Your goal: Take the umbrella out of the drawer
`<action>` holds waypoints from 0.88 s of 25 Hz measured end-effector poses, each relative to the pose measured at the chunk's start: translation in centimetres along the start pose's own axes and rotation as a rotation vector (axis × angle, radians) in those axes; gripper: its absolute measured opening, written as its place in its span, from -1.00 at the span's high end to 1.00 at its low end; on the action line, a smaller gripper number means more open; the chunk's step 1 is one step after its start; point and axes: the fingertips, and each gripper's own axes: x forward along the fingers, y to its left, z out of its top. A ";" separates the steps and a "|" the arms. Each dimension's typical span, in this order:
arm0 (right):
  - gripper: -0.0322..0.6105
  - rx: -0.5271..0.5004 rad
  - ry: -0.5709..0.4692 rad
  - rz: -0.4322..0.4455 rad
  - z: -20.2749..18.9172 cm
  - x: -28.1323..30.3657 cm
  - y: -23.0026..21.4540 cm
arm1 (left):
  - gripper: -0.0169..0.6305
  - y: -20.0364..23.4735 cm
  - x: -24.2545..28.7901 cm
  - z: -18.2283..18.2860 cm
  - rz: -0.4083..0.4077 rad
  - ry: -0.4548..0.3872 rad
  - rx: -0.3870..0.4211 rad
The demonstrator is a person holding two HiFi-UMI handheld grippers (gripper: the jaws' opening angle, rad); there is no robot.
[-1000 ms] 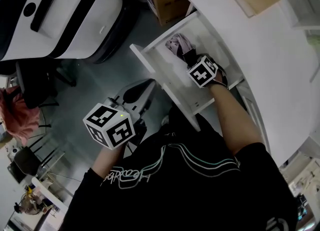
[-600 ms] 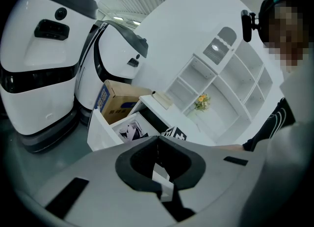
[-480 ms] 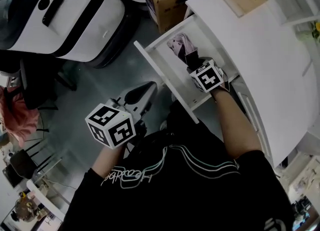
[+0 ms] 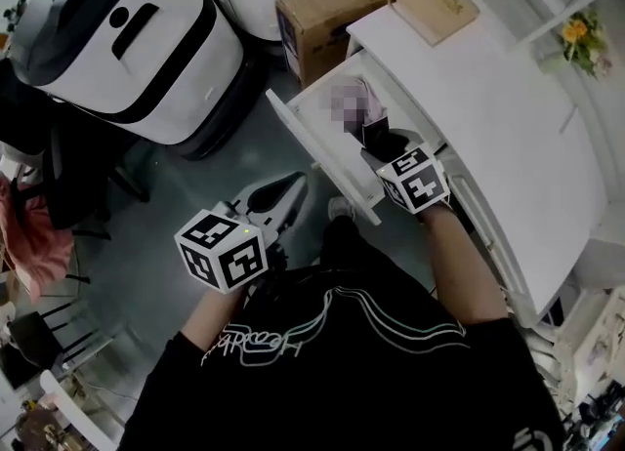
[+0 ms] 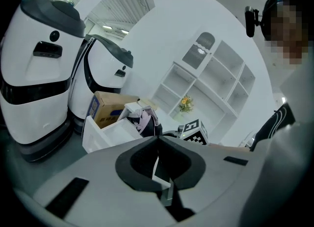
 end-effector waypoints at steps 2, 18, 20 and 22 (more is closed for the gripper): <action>0.23 0.001 -0.052 -0.015 1.0 -2.6 1.2 | 0.88 -1.2 -0.9 0.1 -0.014 -0.009 0.021; 0.23 0.109 -0.398 -0.012 3.7 -19.1 11.9 | 0.88 -8.1 -8.3 0.3 -0.081 -0.086 0.178; 0.23 0.109 -0.433 -0.011 3.5 -19.8 12.6 | 0.89 -8.3 -8.6 -0.5 -0.077 -0.072 0.190; 0.23 0.105 -0.460 -0.016 3.3 -20.1 12.8 | 0.89 -8.5 -8.7 -0.9 -0.074 -0.066 0.201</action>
